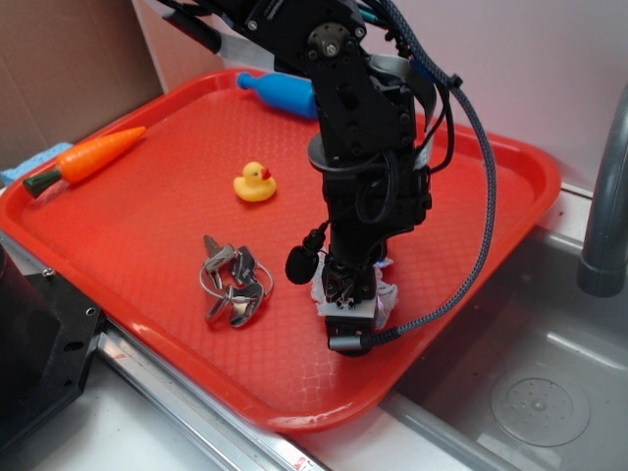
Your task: Grab the white paper.
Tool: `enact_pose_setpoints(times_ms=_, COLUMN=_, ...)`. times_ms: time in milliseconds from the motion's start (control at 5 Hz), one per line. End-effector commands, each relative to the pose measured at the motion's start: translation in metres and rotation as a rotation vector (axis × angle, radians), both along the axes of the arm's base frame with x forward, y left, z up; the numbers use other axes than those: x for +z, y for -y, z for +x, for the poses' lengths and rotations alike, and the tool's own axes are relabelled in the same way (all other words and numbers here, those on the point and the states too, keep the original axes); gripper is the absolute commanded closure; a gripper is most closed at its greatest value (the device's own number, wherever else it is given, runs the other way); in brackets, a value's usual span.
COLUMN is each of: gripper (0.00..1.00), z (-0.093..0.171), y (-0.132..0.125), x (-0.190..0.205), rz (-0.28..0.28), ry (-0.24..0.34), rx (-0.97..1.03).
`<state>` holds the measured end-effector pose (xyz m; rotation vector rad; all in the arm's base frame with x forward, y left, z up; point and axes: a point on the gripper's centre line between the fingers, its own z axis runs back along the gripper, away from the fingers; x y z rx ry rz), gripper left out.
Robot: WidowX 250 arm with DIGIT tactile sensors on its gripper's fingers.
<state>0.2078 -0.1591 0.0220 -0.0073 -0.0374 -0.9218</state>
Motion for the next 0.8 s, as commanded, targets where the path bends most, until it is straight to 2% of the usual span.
enact_pose_setpoints(times_ms=0, gripper=1.0, z=0.001, y=0.005, x=0.001, rz=-0.019, ry=0.017, rx=0.041)
enact_pose_setpoints(times_ms=200, gripper=1.0, z=-0.002, y=0.0, x=-0.001, rz=0.015, ry=0.019, rx=0.063)
enact_pose_setpoints(times_ms=600, gripper=1.0, z=0.0, y=-0.021, x=0.017, rz=0.021, ry=0.035, rx=0.147)
